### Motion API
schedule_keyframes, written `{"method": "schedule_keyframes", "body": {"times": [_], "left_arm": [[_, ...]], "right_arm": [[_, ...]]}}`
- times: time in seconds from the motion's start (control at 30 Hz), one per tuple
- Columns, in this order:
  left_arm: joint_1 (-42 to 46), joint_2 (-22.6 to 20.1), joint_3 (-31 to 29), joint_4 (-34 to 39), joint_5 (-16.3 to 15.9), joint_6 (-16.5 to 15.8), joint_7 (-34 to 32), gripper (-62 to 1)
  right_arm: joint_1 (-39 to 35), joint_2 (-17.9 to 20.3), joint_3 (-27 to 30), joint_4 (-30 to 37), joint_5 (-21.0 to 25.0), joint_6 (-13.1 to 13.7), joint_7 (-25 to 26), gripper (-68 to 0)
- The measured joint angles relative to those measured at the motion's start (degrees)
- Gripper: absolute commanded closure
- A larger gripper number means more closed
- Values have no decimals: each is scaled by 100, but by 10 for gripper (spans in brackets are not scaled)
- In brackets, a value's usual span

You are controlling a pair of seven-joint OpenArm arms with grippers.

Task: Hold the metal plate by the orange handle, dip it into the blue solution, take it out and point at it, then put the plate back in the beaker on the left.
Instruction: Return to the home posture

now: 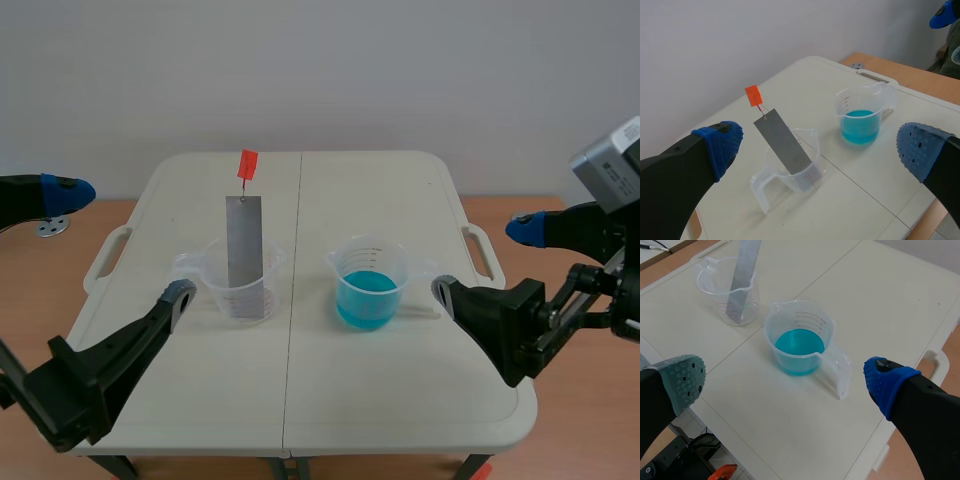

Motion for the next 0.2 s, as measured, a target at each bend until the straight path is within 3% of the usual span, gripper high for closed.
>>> {"method": "schedule_keyframes", "body": {"times": [0.2], "left_arm": [[0,0,2,0,0,-142,0,-623]], "right_arm": [[0,0,0,0,0,0,-22,-663]]}}
